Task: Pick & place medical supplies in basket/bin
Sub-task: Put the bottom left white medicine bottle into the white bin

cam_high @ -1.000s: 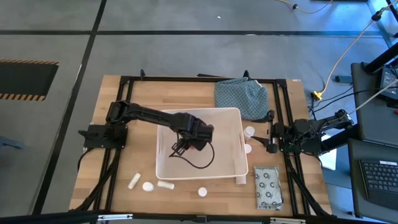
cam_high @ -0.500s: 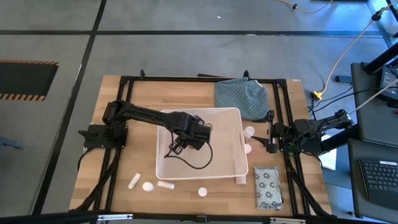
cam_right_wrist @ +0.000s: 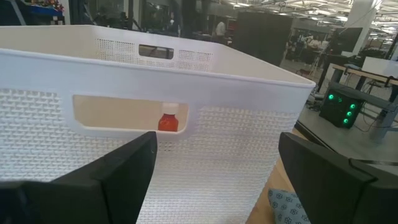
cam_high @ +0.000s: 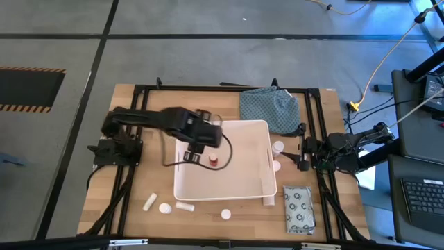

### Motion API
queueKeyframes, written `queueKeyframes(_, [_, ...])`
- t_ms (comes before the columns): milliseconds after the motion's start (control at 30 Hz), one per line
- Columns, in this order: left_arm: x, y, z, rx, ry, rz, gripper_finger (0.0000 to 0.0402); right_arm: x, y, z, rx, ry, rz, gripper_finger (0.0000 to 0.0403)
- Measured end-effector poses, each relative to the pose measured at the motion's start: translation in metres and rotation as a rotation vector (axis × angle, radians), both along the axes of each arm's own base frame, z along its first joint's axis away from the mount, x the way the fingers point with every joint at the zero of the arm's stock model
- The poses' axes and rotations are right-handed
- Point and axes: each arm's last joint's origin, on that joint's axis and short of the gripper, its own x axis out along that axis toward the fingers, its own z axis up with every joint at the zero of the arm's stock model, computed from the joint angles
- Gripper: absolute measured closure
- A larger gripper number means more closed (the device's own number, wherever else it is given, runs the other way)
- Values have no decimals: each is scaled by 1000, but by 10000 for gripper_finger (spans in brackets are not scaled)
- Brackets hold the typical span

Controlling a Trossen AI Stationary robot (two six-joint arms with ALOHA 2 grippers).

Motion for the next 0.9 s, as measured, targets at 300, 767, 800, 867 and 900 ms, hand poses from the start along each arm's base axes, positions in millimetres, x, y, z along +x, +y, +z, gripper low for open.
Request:
queueKeyframes(300, [-68,-21,52,-234,-218,204,213,0,0,0,0,0,0,65])
queueKeyframes(767, [-101,-72,62,-268,-325,205,213,0,0,0,0,0,0,65])
queueKeyframes(800, [-102,-74,62,-278,-327,214,213,0,0,0,0,0,0,65])
queueKeyframes(867, [-105,-78,63,-292,-332,225,213,0,0,0,0,0,0,65])
queueKeyframes(900, [-106,-80,63,-291,-338,226,213,0,0,0,0,0,0,65])
